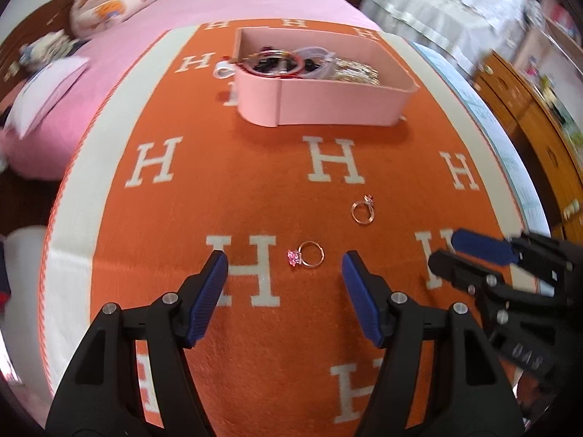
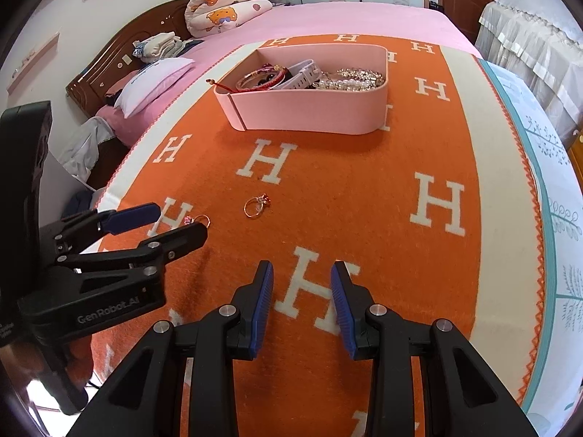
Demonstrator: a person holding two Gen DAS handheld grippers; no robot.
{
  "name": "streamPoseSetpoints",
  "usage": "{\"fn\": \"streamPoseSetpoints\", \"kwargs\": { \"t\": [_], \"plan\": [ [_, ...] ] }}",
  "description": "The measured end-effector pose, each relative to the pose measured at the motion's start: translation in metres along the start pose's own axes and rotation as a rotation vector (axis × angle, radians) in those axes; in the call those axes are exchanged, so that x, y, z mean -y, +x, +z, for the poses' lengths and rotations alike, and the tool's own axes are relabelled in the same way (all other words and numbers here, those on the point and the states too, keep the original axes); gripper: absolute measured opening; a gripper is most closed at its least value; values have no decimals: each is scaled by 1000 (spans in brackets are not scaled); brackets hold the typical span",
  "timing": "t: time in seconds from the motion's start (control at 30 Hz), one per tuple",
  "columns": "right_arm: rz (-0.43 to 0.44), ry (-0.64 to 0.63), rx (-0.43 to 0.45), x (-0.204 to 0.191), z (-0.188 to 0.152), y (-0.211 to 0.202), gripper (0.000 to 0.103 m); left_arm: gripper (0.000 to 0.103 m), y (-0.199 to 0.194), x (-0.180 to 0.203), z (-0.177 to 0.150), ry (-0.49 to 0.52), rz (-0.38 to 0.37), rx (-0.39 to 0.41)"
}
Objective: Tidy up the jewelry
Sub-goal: 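Move the left gripper to the pink-charm ring while the right approaches the small ring, then grasp the pink-charm ring with the left gripper while the right grasps the small ring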
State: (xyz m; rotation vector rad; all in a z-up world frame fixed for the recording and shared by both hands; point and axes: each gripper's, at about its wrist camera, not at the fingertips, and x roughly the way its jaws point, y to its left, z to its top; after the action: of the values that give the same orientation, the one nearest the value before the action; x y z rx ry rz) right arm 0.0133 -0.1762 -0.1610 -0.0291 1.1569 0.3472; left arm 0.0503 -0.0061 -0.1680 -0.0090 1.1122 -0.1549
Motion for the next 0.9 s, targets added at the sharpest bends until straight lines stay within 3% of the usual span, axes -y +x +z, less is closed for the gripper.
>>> {"fn": "streamPoseSetpoints", "kwargs": {
  "t": [0.13,0.47,0.53,0.7,0.9],
  "plan": [
    [2,-1,0,1,0,4,33,48,4,2,-1,107,-36,-2],
    [13,-13,-5,-6,9,11,33,37,10,-1,3,253,-73,24],
    [17,-16,-5,-9,13,14,33,27,10,2,2,281,-80,30],
    [26,-23,-5,-17,24,21,33,8,8,11,-1,296,-70,42],
    [33,-54,-9,-31,36,33,33,8,7,2,-2,204,-75,37]
  ]
}}
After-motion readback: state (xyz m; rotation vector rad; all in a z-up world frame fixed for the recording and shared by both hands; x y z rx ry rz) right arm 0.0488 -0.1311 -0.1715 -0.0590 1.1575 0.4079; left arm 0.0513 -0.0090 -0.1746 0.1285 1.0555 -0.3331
